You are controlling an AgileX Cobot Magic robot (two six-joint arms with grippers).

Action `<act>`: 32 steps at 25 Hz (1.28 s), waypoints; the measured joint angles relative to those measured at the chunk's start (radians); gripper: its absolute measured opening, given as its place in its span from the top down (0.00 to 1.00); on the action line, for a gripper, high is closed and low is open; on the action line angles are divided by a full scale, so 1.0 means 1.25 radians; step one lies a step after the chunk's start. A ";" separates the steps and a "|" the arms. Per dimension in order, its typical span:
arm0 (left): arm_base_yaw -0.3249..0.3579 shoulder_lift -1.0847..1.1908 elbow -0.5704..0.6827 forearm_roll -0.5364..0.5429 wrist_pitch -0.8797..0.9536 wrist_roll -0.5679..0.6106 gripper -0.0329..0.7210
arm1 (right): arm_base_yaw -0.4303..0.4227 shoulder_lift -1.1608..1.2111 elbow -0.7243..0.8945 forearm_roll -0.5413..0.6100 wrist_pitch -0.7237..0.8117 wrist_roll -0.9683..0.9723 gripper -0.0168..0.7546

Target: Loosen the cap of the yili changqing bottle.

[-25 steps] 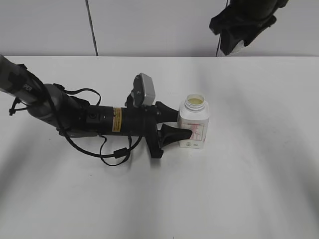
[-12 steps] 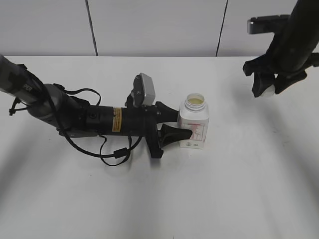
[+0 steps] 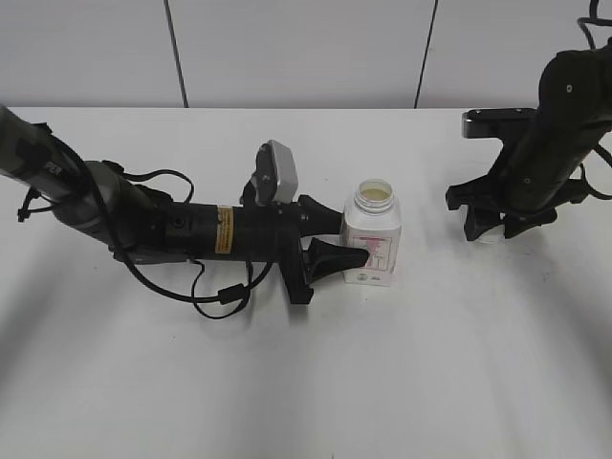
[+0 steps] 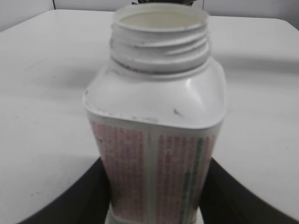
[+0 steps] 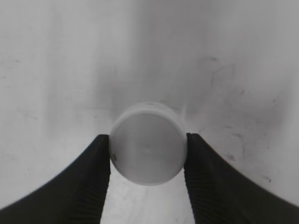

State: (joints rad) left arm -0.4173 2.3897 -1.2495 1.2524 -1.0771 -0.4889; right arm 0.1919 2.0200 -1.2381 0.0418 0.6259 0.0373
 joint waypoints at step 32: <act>0.111 -0.097 0.000 0.190 0.018 -0.124 0.19 | -0.001 -0.125 -0.016 0.003 0.039 -0.042 0.21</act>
State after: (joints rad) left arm -0.2788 2.2685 -1.2495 1.4899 -1.0547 -0.6435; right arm 0.1900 1.8637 -1.2576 0.0453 0.6743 -0.0151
